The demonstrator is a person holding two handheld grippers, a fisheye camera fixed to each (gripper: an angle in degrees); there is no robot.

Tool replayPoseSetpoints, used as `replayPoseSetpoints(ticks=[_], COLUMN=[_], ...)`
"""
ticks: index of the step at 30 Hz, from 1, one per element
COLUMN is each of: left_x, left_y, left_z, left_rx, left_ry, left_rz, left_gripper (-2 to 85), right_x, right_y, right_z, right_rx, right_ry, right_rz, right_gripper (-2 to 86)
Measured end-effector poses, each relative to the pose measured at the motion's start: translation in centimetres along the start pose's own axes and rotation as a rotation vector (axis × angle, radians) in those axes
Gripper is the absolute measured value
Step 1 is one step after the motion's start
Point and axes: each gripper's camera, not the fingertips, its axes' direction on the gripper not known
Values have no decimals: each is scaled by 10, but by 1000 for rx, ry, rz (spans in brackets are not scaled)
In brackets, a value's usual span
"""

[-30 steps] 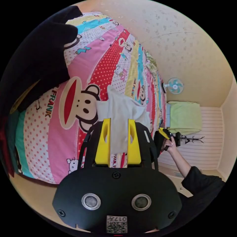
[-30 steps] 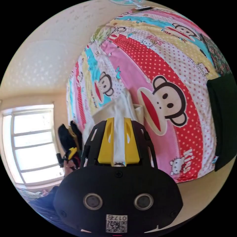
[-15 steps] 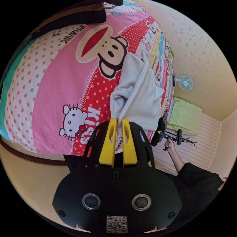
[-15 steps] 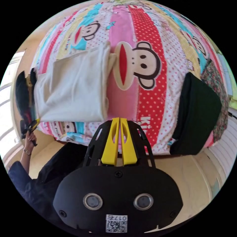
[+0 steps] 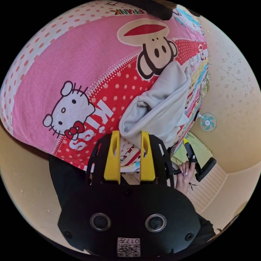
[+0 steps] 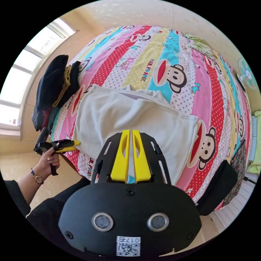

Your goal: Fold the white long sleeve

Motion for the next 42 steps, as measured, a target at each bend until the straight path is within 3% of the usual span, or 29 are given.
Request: replayPoseSetpoints(ticks=[3,5,7,11,15,19,23,26,28,31,33,35,38,39,42], left_x=[-9,-1,18,89,172,215,206,193,185,159,122,89,38,23,0], left_y=[-1,4,13,51,95,122,125,126,126,108,77,46,-8,-25,-46], left_z=[-8,-19,-30,-36,2,78,169,169,147,89,41,17,17,31,76], left_rx=[0,18,35,53,20,-94,-259,-294,-227,16,183,229,127,26,-254], left_ry=[103,126,129,77,-53,-170,-315,-154,-117,-230,-251,-203,-101,-54,72], left_rz=[-51,10,136,433,706,888,873,834,836,736,572,459,330,313,291], left_gripper=[58,53,52,51,51,52,75,88,93,116,140,160,181,182,171], right_x=[-23,-32,-38,-20,59,135,182,201,206,209,209,211,208,200,179], right_y=[-25,-27,-39,2,90,196,267,296,296,272,250,227,194,185,186], right_z=[103,103,92,27,-13,-20,-14,-21,-29,-30,-27,-21,-1,16,19], right_rx=[-315,-287,-399,-181,-158,-202,-255,-181,-100,-25,8,30,-10,-109,-138], right_ry=[30,61,68,-11,-152,-148,-207,-338,-465,-587,-647,-693,-707,-665,-570], right_rz=[-13,-83,-129,-210,14,224,402,465,461,456,444,450,440,415,355], right_gripper=[7,6,5,5,6,9,18,40,72,134,169,202,238,245,194])
